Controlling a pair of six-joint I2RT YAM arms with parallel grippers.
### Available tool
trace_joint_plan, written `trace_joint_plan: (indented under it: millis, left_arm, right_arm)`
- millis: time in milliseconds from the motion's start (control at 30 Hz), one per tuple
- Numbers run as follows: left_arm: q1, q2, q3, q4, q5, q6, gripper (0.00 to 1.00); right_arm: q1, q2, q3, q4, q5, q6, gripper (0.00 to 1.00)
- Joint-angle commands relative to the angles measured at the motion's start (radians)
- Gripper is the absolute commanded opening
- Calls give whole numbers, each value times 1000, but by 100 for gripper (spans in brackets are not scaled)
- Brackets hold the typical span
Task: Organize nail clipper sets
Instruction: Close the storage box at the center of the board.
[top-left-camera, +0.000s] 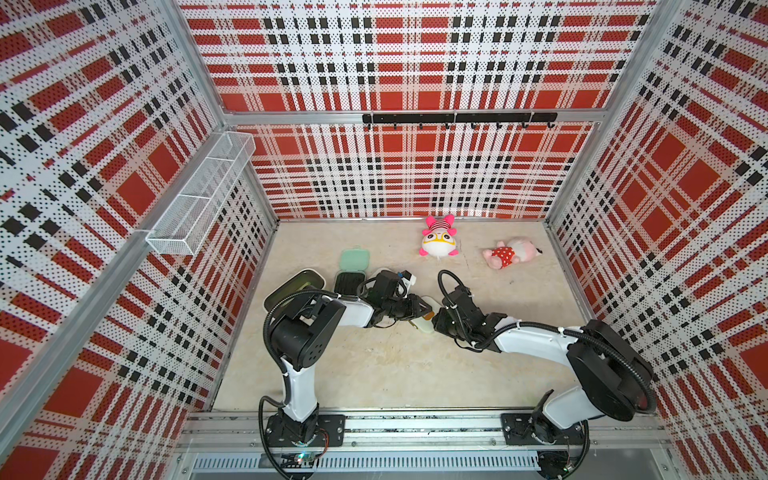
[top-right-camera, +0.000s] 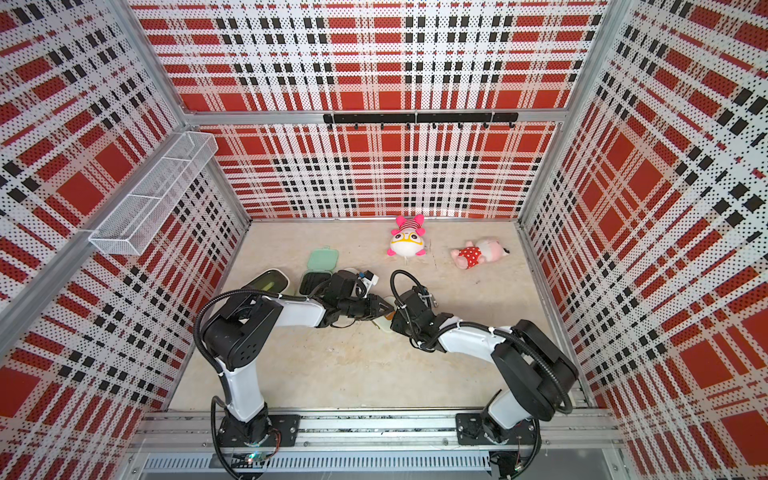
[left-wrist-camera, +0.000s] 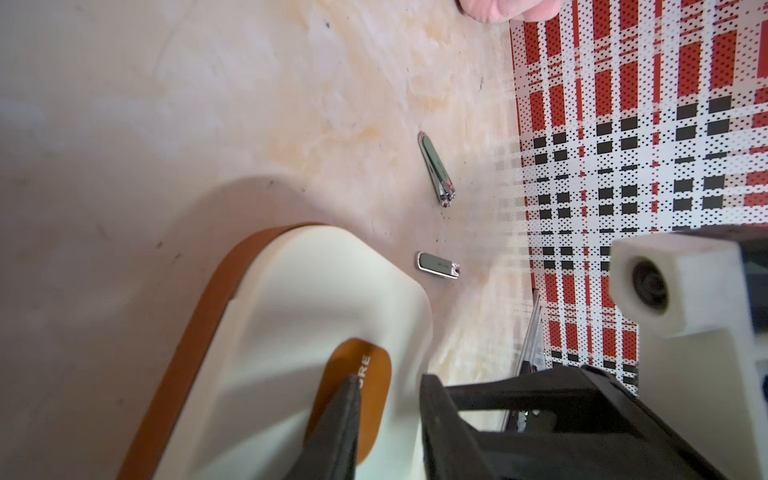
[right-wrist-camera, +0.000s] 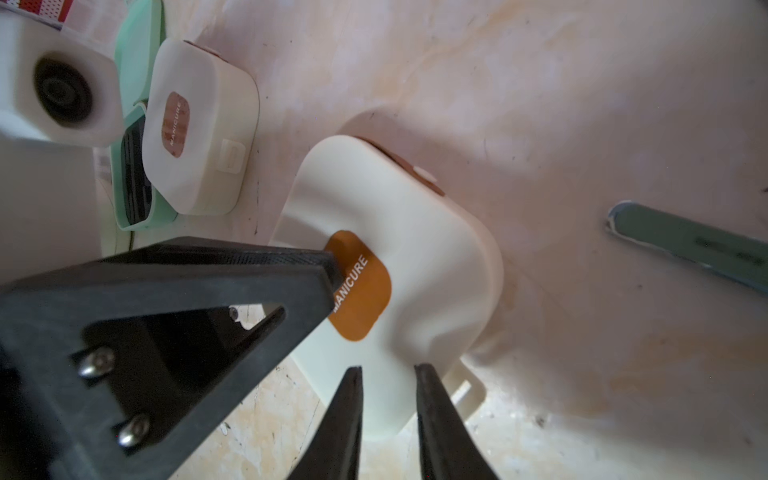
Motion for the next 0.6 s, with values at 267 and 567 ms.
trace_joint_plan:
  millis: [267, 567]
  left_arm:
    - [16, 4, -14, -86, -37, 24, 31]
    - [16, -1, -15, -86, -34, 25, 30]
  right_arm:
    - [25, -34, -7, -33, 61, 55, 34]
    - [26, -4, 0, -56, 70, 67, 35]
